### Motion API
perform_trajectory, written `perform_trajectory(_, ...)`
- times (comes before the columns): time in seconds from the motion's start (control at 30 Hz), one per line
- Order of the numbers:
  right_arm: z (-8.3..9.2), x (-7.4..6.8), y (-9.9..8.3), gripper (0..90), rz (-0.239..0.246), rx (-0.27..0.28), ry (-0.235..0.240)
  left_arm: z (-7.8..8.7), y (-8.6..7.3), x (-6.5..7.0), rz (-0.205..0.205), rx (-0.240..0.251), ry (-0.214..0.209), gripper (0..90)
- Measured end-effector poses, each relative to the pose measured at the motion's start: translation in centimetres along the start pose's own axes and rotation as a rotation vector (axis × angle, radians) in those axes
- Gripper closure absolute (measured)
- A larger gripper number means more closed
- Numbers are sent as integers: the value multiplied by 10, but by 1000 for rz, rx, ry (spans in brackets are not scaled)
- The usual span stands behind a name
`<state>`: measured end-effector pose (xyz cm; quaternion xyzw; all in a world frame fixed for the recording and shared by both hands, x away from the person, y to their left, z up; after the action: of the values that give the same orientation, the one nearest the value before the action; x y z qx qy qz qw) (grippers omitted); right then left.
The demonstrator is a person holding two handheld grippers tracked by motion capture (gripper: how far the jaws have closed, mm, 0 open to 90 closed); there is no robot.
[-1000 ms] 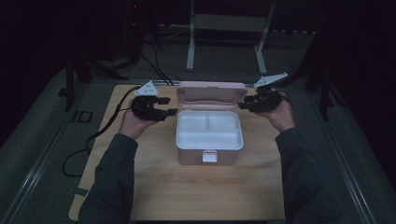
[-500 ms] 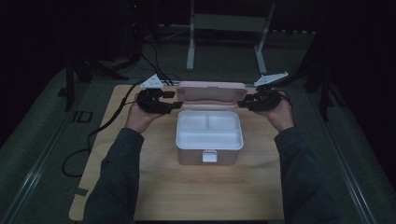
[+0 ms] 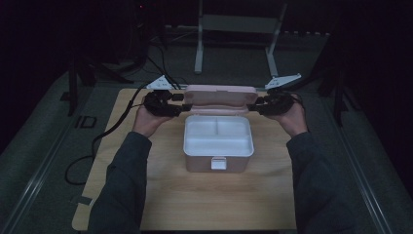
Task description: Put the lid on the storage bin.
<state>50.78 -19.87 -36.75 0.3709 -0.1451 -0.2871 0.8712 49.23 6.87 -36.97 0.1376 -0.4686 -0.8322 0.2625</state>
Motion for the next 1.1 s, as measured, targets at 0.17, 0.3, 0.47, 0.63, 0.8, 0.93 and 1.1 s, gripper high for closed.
perform_trajectory(0.17,0,-2,0,592,13,-1,5,-3,2,2,-10,-6,-6,457)
perform_trajectory(0.3,0,-4,0,591,21,-2,4,-5,3,3,-4,-9,-8,459)
perform_trajectory(0.47,1,-5,-1,591,24,-4,5,-3,3,4,5,-7,-18,464)
perform_trajectory(0.63,2,-7,-3,590,30,-5,6,-1,2,6,1,-5,-26,465)
perform_trajectory(0.8,4,-10,-5,589,35,0,13,1,1,9,-2,1,-33,466)
perform_trajectory(0.93,5,-12,-7,589,37,4,16,2,1,11,-2,3,-40,473)
perform_trajectory(1.1,7,-14,-8,589,44,5,23,3,0,14,-6,4,-47,473)
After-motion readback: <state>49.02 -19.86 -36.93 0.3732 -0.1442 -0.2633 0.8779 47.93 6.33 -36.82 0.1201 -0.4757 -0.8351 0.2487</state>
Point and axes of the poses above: each handheld gripper's, and its own axes: z roughly backward along the jaws, y roughly out of its top, x roughly to its right, the point moved 9 cm from there along -z, roughly forward along the jaws, and after that the axes turned 5 degrees about -x, right-handed, at the moved point
